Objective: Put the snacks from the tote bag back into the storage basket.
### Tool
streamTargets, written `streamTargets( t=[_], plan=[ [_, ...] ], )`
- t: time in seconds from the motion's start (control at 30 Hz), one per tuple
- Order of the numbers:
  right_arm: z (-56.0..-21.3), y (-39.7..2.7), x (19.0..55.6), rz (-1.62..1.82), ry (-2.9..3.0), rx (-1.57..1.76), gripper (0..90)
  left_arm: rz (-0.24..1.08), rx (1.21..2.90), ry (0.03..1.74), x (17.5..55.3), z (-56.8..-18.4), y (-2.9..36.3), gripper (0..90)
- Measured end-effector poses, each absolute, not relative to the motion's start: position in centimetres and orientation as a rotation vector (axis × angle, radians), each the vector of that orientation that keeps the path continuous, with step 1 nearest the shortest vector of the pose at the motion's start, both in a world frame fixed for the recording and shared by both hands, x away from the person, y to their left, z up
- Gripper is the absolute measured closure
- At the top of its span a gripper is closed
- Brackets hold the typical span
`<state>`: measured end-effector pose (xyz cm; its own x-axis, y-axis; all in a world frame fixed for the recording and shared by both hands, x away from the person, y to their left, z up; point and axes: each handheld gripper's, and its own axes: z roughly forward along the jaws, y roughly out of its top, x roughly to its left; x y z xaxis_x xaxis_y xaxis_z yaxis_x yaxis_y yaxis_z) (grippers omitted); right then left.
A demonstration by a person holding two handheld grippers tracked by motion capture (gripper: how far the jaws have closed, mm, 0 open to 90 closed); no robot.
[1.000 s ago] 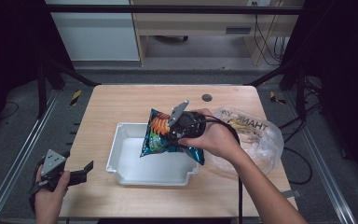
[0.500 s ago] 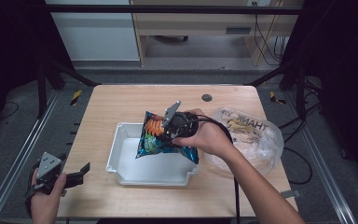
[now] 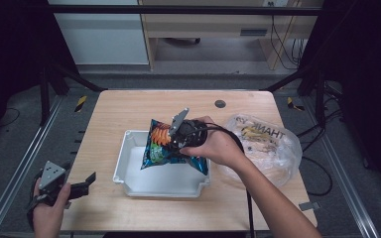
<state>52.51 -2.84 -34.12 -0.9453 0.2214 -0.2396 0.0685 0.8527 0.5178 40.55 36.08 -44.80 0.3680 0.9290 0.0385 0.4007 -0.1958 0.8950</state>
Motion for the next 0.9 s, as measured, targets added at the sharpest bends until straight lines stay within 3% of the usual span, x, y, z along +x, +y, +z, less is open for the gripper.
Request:
streamTargets(
  t=[0.9],
  plan=[
    [-36.3,-0.8,52.6,0.715,2.781,0.175,39.5,0.776,1.755,1.181,40.4,-44.8,36.3,2.5]
  ],
)
